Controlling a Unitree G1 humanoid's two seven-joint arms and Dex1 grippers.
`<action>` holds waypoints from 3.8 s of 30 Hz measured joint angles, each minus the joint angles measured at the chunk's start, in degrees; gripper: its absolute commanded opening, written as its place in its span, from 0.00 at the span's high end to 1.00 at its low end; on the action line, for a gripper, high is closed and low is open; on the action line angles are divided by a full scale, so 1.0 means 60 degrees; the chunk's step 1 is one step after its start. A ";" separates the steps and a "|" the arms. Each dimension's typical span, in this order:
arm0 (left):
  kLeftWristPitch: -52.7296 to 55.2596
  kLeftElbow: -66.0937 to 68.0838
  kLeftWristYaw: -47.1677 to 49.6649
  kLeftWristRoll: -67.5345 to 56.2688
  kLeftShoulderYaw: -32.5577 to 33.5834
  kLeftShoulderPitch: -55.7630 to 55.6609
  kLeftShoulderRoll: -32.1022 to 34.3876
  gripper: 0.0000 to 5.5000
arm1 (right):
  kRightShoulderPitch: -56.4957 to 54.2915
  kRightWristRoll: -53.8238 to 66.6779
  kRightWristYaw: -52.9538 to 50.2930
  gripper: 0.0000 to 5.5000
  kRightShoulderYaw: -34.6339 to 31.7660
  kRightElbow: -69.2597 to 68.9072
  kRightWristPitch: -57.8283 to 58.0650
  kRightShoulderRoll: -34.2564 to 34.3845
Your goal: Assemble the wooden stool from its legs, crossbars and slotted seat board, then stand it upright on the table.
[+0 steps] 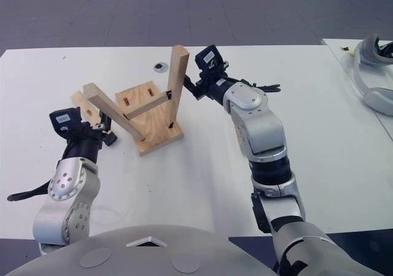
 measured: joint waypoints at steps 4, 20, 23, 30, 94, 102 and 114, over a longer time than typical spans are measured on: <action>0.0080 -0.0001 -0.1405 -0.0772 0.2198 0.0430 0.1428 0.36 | -0.0699 -0.0430 0.0330 0.34 -0.0018 0.2988 -0.1084 -0.0748; 0.2431 0.3032 -0.1602 -0.4154 0.2998 -1.2568 0.2936 0.36 | -0.7153 0.3949 -0.1480 0.34 -0.3545 0.4097 -0.0609 0.2088; 0.3420 0.1772 -0.0463 -0.4898 0.3069 -1.0364 0.1193 0.36 | -0.5625 0.4200 -0.1641 0.34 -0.2699 0.2650 0.0996 0.2193; 0.2446 -0.0074 -0.0147 -0.5443 0.2152 -0.5132 -0.0789 0.36 | -0.3176 0.4295 -0.1856 0.34 -0.2184 0.1153 0.2642 0.2040; -0.0325 0.1130 0.3250 -0.9798 0.5639 -0.5411 0.3920 0.36 | -1.0914 0.3585 0.3430 0.34 -0.2560 0.9800 -0.3555 0.0593; -0.0803 0.1337 0.3069 -0.9453 0.5919 -0.2834 0.2995 0.36 | -0.1479 0.4136 0.3664 0.34 0.0282 0.3488 0.1417 -0.0685; -0.1587 0.1119 0.2669 -0.9059 0.6065 -0.1731 0.2877 0.36 | -0.2665 -0.0039 0.3490 0.34 0.0938 0.7695 -0.2251 -0.3863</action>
